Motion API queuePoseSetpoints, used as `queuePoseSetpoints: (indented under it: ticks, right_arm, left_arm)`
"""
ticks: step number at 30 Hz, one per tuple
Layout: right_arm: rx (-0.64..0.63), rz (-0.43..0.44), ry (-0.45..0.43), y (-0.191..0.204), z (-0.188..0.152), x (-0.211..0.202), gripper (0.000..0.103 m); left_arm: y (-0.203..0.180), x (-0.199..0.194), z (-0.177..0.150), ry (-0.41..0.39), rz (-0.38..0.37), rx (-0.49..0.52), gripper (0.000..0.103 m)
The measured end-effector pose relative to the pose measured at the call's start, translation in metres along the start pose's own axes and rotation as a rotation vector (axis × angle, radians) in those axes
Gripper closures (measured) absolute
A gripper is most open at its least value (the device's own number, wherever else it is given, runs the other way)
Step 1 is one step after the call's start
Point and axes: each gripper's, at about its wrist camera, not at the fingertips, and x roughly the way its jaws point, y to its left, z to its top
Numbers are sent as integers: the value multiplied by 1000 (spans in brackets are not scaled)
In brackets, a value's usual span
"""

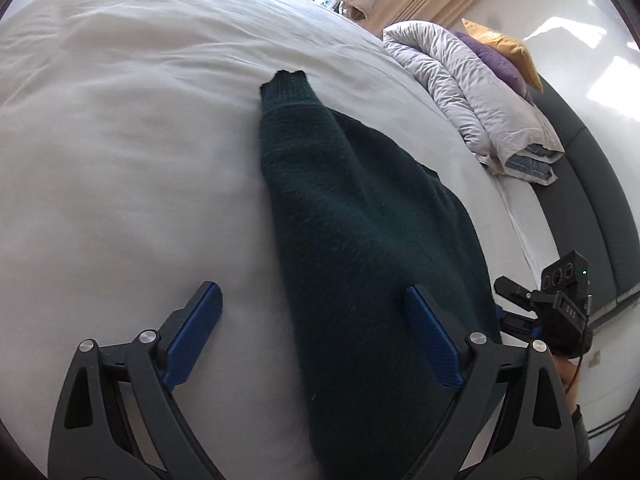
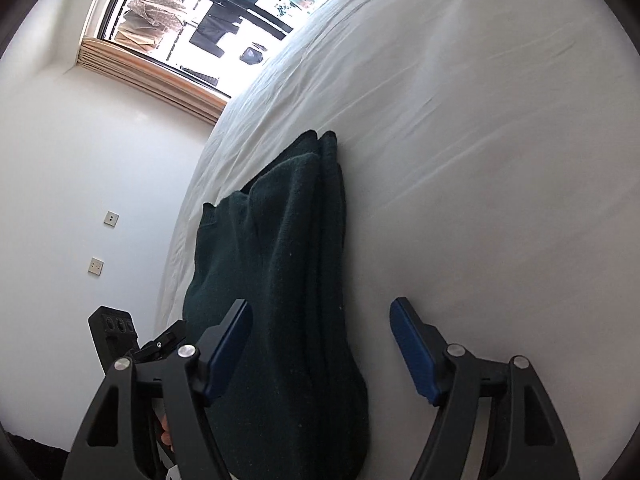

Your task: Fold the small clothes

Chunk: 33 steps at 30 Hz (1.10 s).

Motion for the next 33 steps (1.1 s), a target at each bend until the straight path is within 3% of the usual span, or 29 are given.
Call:
queuePoseSetpoints:
  ticks: [4,5,6,7,13,17,20,25,30,33]
  right_arm:
    - [4,23,34,0,8,12,31]
    - [10,29,41,0,11,16,40]
    - [15,32,58,4,10,19,59]
    - [20,34,83,4,10,25,66]
    - [-27,-27,49,20,-1,28,74]
    - [-66,-43,8,42,-10,17,76]
    - [-105,-44,-11,68,-19,8,77]
    - [-133,40,-26,112,-44,-7,78]
    - [-168,136,-33,157,-75,-12,78]
    - [-163,145,10,166,-99,3,78]
  left_arm:
    - [-7,20,11,46,-34,17,11]
    - [-10,25,12,53,-31,32,12]
    - [-12,27,13,55,-30,36,14]
    - [-12,29,14,58,-40,33,25]
    - [-6,31,20,68,-84,-8,60]
    - [-7,19,22,57,-107,-3,69]
    - [-10,-6,23,53,-118,5,70]
    - [-9,-79,31,5,-125,39,70]
    - [0,-159,25,-37,-88,102,70]
    - [13,-182,8,-46,-51,114,70]
